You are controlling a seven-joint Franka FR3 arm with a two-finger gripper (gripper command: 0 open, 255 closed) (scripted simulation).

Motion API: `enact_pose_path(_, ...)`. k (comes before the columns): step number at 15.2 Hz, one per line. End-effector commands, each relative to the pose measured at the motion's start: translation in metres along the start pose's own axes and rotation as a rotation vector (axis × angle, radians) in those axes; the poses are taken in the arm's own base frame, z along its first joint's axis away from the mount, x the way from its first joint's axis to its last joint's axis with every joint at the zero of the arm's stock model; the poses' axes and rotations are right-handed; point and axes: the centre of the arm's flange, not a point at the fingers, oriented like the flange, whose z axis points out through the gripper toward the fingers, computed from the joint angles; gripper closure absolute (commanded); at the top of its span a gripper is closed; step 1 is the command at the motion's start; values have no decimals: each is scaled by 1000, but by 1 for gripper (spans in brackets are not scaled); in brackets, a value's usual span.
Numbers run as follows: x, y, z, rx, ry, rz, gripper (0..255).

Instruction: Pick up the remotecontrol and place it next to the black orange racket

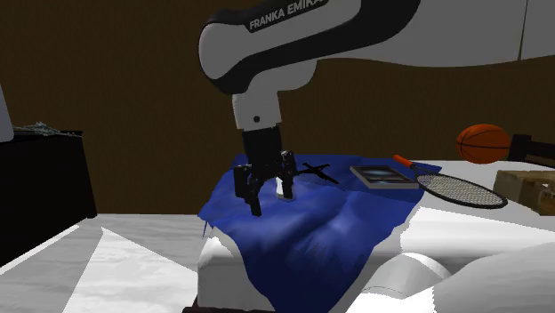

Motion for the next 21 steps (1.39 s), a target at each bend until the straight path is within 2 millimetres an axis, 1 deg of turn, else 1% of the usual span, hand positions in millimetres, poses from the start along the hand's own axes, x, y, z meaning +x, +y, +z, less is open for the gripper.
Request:
enact_pose_path(1,0,0,0,0,0,0,0)
enact_pose_path(6,53,35,9,14,19,102,0)
enact_pose_path(11,103,76,18,28,37,204,0)
enact_pose_path(16,148,121,26,42,56,306,0)
enact_pose_path(21,188,171,34,56,75,408,0)
